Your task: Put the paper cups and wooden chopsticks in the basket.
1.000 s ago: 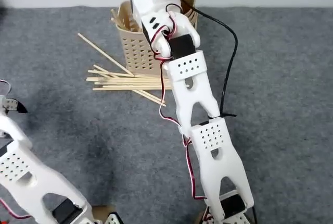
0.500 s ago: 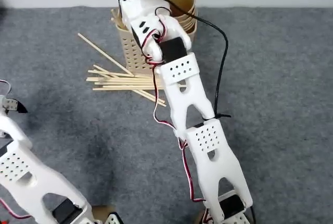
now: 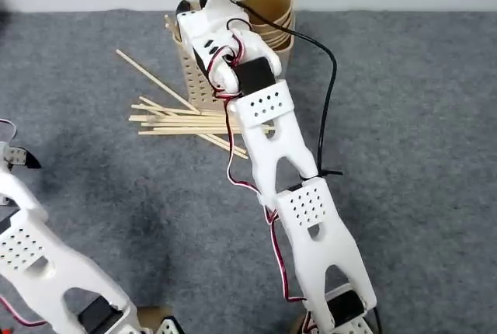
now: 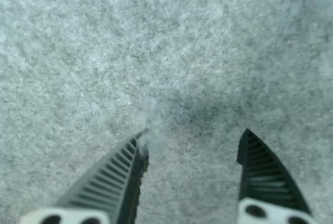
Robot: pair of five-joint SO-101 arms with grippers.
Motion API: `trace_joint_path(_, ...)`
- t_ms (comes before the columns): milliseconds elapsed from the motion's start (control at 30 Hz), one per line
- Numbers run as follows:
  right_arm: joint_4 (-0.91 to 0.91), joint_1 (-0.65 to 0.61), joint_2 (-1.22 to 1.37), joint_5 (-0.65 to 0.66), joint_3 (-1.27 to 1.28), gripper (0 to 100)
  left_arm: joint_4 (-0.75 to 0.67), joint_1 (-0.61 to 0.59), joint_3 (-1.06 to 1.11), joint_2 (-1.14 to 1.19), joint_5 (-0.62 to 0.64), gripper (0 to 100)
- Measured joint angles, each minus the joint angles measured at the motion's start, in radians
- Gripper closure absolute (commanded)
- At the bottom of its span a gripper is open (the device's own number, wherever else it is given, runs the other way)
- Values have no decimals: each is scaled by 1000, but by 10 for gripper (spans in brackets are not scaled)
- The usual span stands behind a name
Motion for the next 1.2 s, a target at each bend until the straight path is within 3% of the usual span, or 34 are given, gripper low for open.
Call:
trace_joint_path(200,-6,-9,-43,0,2,884,0,0,0,0,0,736)
trace_joint_path(333,94,-55,-169,0,2,884,0,0,0,0,0,736)
trace_joint_path(633,738,-175,-489,2,0,884,0,17,0,-26,-2,737)
trace_joint_path(900,766,-181,-640,238,0,884,0,143,0,-219,-112,739)
trace_joint_path(1133,766,-135,-816,181,169,991,0,250,0,-377,-124,739)
trace_joint_path(1200,766,-114,-925,178,298,975,2,264,0,-404,-124,739)
